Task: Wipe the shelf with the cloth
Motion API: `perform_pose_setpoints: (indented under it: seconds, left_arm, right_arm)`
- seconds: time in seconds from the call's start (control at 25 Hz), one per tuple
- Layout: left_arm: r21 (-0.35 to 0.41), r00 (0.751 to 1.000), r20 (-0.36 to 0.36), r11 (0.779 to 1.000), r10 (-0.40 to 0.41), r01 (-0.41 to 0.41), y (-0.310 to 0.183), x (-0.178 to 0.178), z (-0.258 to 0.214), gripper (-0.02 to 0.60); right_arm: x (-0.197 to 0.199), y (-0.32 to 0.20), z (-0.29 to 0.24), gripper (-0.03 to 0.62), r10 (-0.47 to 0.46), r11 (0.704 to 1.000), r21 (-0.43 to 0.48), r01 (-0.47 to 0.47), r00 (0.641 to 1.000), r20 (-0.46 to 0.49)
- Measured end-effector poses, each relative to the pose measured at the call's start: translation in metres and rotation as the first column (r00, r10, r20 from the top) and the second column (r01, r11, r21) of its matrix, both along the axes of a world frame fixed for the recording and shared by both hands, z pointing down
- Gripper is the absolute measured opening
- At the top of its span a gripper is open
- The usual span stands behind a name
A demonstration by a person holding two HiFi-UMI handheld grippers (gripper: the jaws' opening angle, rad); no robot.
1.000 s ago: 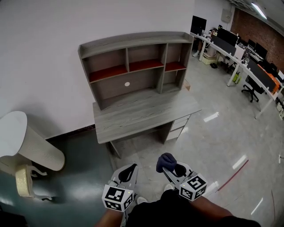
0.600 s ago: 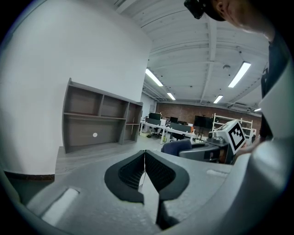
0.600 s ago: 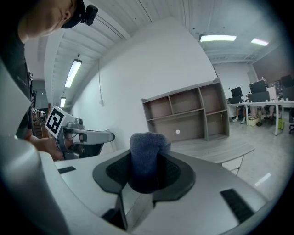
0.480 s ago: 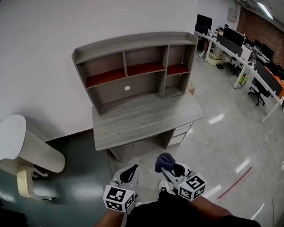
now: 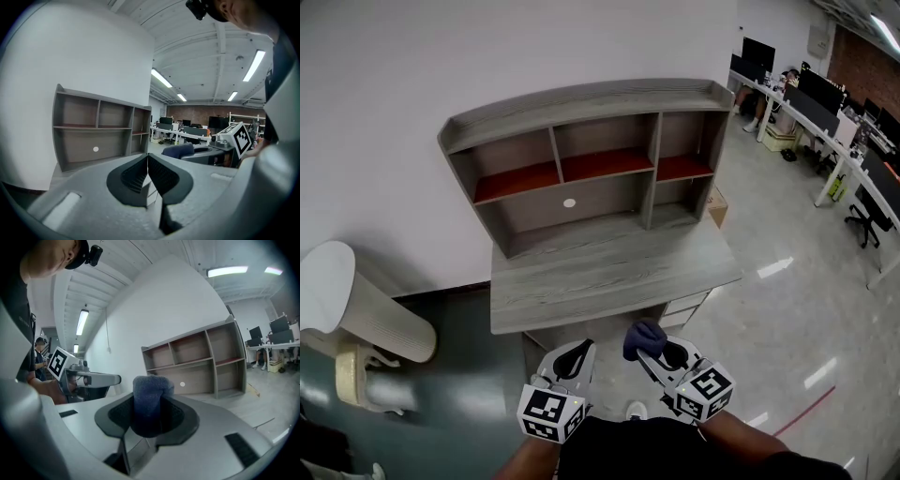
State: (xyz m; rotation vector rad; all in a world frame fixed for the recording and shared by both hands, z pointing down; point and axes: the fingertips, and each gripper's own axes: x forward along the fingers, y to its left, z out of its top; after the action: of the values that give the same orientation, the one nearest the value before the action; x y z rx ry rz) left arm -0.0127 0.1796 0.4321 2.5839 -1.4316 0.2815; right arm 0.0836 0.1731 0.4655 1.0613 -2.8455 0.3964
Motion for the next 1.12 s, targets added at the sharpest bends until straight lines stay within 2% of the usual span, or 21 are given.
perform_pose_setpoints:
  seconds: [0.24, 0.4, 0.72, 0.88, 1.12]
  left_arm:
    - [-0.031, 0.999, 0.021, 0.999, -0.033, 0.034, -0.023, 0.013, 0.004, 0.011]
    - [-0.045, 0.998, 0.022, 0.997, -0.057, 0.058, -0.04, 0.009, 0.008, 0.01]
    - [-0.061, 0.999, 0.007, 0.997, -0.038, 0.038, -0.086, -0.001, 0.021, 0.011]
    - [-0.039, 1.0, 0.001, 0.999, -0.013, 0.013, -0.127, -0.013, 0.014, 0.011]
    - [-0.042, 1.0, -0.016, 0.999, -0.003, 0.002, -0.186, -0.049, 0.013, 0.01]
  right_arm:
    - [0.011, -0.029, 0.008, 0.138, -0.033, 0.999, -0.039, 0.034, 0.999, 0.025]
    - [0.008, -0.043, 0.013, 0.138, -0.051, 0.997, -0.049, 0.052, 0.998, 0.033]
    - [0.0, -0.085, 0.022, 0.138, -0.031, 0.998, -0.055, 0.031, 1.0, 0.004]
    - [-0.013, -0.123, 0.017, 0.138, -0.007, 0.999, -0.044, 0.007, 1.0, -0.011]
    - [-0.047, -0.176, 0.012, 0.138, -0.002, 0.999, -0.036, 0.0, 0.999, -0.044]
